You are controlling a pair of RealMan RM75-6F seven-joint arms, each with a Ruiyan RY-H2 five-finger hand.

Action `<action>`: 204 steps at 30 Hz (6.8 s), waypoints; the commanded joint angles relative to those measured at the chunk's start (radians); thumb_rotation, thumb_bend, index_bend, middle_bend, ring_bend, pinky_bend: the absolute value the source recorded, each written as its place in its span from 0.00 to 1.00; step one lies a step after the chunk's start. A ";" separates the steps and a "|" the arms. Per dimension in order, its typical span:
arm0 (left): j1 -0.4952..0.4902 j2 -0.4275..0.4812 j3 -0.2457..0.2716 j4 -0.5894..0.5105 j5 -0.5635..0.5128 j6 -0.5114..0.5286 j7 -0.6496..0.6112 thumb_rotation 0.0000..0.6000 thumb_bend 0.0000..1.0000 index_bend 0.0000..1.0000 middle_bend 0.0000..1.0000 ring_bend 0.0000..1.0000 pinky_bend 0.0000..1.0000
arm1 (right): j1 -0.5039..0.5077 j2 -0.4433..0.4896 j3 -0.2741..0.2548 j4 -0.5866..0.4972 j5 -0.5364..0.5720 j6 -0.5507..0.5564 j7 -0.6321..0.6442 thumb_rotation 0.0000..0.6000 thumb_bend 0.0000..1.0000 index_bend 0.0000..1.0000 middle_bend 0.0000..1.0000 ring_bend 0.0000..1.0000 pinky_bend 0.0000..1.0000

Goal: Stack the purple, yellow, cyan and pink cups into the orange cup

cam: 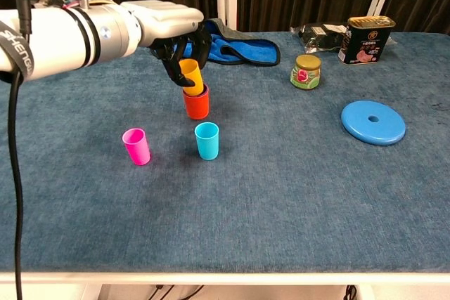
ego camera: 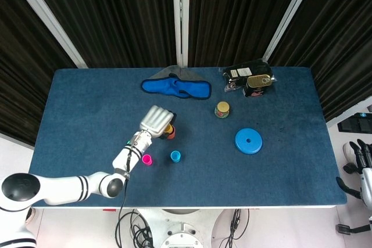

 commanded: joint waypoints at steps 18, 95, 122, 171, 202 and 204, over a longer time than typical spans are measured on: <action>0.046 0.117 0.032 -0.201 0.115 0.102 0.001 1.00 0.21 0.21 0.24 0.21 0.45 | 0.002 0.008 0.001 -0.006 -0.004 0.000 0.002 1.00 0.17 0.00 0.00 0.00 0.00; 0.136 0.028 0.082 -0.253 0.271 0.096 0.046 1.00 0.26 0.52 0.54 0.56 0.66 | -0.003 0.009 -0.007 0.033 -0.003 -0.017 0.061 1.00 0.17 0.00 0.00 0.00 0.00; 0.064 -0.018 -0.054 -0.041 0.116 0.032 -0.063 1.00 0.26 0.50 0.52 0.56 0.66 | 0.005 0.021 -0.008 -0.003 0.000 -0.027 0.025 1.00 0.17 0.00 0.00 0.00 0.00; 0.199 0.241 0.171 -0.426 0.124 0.207 0.123 1.00 0.18 0.21 0.30 0.29 0.50 | 0.018 0.032 -0.013 -0.016 -0.005 -0.049 0.014 1.00 0.17 0.00 0.00 0.00 0.00; 0.323 0.059 0.228 -0.214 0.325 0.188 0.020 1.00 0.18 0.34 0.37 0.43 0.59 | 0.020 0.028 -0.022 -0.040 0.007 -0.062 -0.031 1.00 0.17 0.00 0.00 0.00 0.00; 0.329 0.055 0.227 -0.205 0.335 0.182 0.003 1.00 0.18 0.37 0.39 0.45 0.60 | 0.021 0.027 -0.023 -0.039 0.007 -0.065 -0.030 1.00 0.17 0.00 0.00 0.00 0.00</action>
